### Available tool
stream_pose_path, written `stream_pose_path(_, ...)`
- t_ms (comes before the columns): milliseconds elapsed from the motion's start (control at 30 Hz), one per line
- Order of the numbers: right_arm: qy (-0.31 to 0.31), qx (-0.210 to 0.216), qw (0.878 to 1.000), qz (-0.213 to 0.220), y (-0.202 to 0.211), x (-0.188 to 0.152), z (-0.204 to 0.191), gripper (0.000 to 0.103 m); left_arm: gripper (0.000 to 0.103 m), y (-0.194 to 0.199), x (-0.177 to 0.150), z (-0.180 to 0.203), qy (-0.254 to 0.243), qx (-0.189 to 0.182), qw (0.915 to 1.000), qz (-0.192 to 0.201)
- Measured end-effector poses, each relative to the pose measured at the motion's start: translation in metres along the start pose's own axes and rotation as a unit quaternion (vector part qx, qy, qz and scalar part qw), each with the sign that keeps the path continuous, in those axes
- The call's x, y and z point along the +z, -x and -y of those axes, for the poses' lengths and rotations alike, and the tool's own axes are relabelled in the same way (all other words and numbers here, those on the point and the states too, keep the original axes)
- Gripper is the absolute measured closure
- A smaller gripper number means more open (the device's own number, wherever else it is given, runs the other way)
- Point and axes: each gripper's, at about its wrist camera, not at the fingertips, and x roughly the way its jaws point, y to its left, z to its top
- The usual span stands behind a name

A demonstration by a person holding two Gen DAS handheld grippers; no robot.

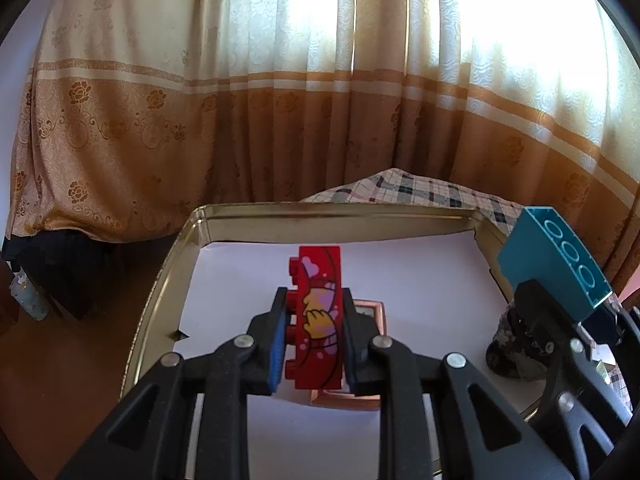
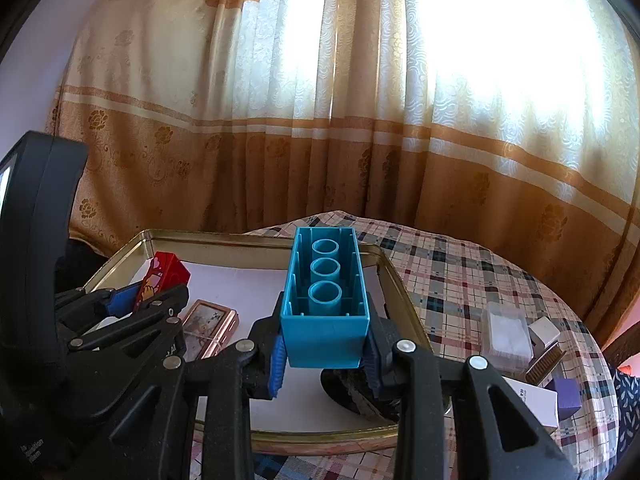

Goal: Organize rigid objects
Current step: 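Carry the red brick into the tray with the left tool while the right tool carries the teal brick, then withdraw both open tools from the tray toward the remaining items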

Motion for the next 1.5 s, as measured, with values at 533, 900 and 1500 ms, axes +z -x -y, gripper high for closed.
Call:
stream_pose_path(533,0.003,0.013,1.0,-0.009,-0.006,0.0,-0.002,0.069,0.081,-0.003,-0.002,-0.003,0.007,0.009,0.9999,-0.007)
stream_pose_path(900,-0.013,0.039,0.999,0.016,0.004,0.0,0.003,0.055,0.04,-0.003,-0.002,-0.006,0.018,0.061,0.9979,-0.012)
stream_pose_path(1500,-0.056,-0.075,0.987,0.129,0.068,-0.013,0.019,0.02,0.013,0.017,-0.006,0.022,-0.028,0.088,0.9953,0.029)
